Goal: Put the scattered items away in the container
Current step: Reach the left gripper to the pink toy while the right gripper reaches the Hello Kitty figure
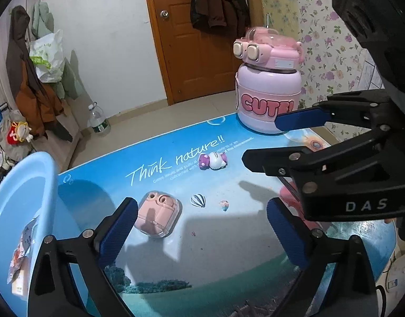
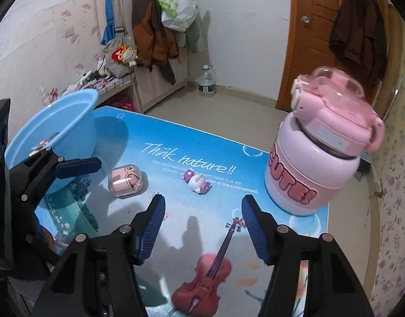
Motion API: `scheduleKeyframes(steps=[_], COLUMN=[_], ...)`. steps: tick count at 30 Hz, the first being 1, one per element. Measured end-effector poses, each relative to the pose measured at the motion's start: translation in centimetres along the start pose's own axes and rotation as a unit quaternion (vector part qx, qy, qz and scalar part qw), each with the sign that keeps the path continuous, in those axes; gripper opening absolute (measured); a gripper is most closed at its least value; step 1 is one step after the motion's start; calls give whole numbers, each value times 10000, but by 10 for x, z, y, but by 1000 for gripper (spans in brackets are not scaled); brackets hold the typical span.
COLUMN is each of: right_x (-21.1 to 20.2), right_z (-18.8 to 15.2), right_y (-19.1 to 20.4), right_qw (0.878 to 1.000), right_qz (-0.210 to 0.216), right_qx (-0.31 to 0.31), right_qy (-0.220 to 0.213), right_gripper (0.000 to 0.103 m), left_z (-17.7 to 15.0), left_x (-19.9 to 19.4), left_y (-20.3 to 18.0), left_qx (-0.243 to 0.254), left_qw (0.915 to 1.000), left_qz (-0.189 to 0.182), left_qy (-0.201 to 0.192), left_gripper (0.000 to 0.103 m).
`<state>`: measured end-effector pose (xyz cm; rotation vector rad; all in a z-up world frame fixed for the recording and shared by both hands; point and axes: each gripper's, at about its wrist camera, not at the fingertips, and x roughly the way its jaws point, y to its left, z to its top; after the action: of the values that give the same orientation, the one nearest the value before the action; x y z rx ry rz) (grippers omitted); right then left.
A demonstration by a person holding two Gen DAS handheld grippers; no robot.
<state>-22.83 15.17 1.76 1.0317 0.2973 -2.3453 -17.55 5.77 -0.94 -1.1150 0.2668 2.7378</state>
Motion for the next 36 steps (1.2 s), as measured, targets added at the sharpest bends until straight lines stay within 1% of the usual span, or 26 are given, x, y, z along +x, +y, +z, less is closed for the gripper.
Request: scheduleKeyframes(steps=[9, 15, 20, 21, 22, 27, 30, 32, 36], right_x=[29, 47, 58, 59, 61, 70, 76, 80, 85], right_z=[12, 14, 14, 15, 16, 20, 21, 21, 24], right_y=[-1, -9, -8, -7, -7, -6, -7, -5, -2], right_qw=[9986, 9984, 9976, 9975, 9972, 9969, 9961, 9958, 9948], right_qz=[248, 359, 461, 480, 508, 541, 695, 695, 803], right_qx=[-409, -273, -297, -304, -317, -334, -277, -339, -379], right_qy=[245, 352, 425, 430, 450, 459, 475, 479, 496], right_gripper=[62, 62, 62, 59, 58, 58, 58, 58, 49], left_z=[4, 6, 6, 6, 6, 7, 7, 7, 8], left_x=[13, 21, 28, 29, 29, 33, 33, 34, 35], left_y=[7, 13, 18, 18, 19, 22, 23, 24, 26], left_qx=[-59, -158, -229, -242, -255, -316, -304, -283, -305], left_qw=[9999, 9997, 9994, 9993, 9992, 9989, 9990, 9990, 9989], left_qz=[-80, -85, -107, -113, -116, -148, -142, -146, -177], left_qy=[102, 172, 253, 262, 269, 307, 310, 307, 319], left_gripper=[97, 97, 96, 95, 95, 91, 87, 86, 81])
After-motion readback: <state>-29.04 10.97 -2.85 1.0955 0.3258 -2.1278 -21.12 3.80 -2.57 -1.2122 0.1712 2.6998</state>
